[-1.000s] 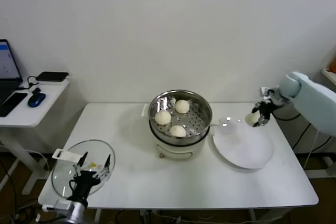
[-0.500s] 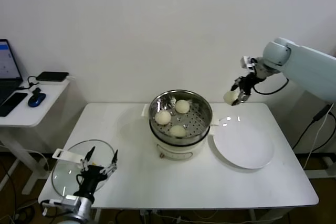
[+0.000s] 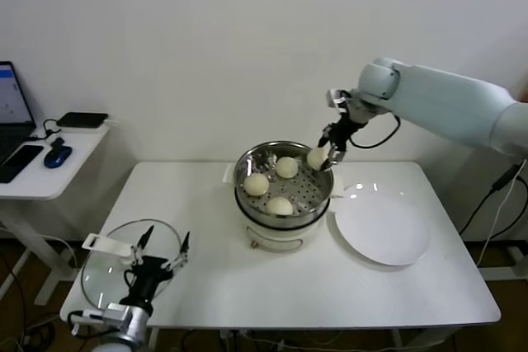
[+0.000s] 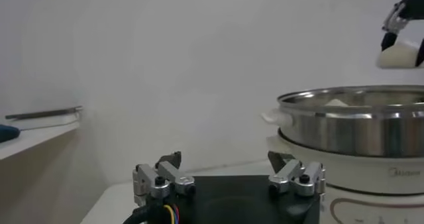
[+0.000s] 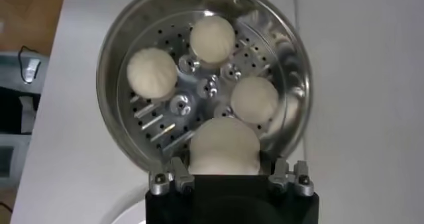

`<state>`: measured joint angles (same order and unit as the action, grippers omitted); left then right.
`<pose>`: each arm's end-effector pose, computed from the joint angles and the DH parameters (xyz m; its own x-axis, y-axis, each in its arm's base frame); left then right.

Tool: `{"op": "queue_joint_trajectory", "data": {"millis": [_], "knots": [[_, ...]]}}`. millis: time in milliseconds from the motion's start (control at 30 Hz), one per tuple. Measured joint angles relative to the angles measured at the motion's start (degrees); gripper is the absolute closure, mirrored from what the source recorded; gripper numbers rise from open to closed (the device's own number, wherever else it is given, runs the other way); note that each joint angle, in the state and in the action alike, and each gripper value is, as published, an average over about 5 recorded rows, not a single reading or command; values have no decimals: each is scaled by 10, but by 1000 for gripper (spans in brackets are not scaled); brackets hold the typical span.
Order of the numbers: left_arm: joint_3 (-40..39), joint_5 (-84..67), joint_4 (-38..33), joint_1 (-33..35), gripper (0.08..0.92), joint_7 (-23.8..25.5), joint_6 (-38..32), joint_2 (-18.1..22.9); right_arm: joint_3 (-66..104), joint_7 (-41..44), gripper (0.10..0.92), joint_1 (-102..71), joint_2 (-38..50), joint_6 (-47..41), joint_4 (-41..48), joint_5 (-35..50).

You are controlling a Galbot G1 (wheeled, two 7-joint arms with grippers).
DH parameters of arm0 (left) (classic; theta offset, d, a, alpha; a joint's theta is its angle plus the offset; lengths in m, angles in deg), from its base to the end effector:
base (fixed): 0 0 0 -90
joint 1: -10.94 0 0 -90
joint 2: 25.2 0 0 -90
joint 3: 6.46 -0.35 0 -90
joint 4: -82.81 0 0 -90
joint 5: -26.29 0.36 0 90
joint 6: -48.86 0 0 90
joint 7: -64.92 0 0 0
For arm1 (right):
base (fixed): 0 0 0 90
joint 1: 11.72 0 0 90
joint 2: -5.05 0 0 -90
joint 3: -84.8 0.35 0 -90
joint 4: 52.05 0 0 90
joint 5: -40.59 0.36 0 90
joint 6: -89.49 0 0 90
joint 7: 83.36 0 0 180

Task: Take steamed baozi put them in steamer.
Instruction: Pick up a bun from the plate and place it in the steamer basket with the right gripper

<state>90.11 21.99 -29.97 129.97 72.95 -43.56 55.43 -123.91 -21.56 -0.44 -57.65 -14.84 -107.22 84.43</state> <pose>0.1905 0.0718 -0.3363 -0.9922 0.1030 0.0703 0.1106 0.9872 0.1145 0.6285 -0.0245 -0.0194 -0.1500 -0.2993 0.9423 -0.9873 -0.0054 -0.1589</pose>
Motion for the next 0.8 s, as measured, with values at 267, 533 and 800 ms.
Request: {"op": "queue_joint_trajectory", "data": {"millis": [267,533,800], "knots": [[2,2,2,-3,177,-1,0,0,-4,-6,338,-27,-34,-4,13,5],[4,3,8,-1,177,-1,-3,0,-6,-6,338,-55,-53,-3,34,-5],[3,3,10,0,177,-1,-4,0,-5,-6,333,-78,-61,-2,55,-21]]}}
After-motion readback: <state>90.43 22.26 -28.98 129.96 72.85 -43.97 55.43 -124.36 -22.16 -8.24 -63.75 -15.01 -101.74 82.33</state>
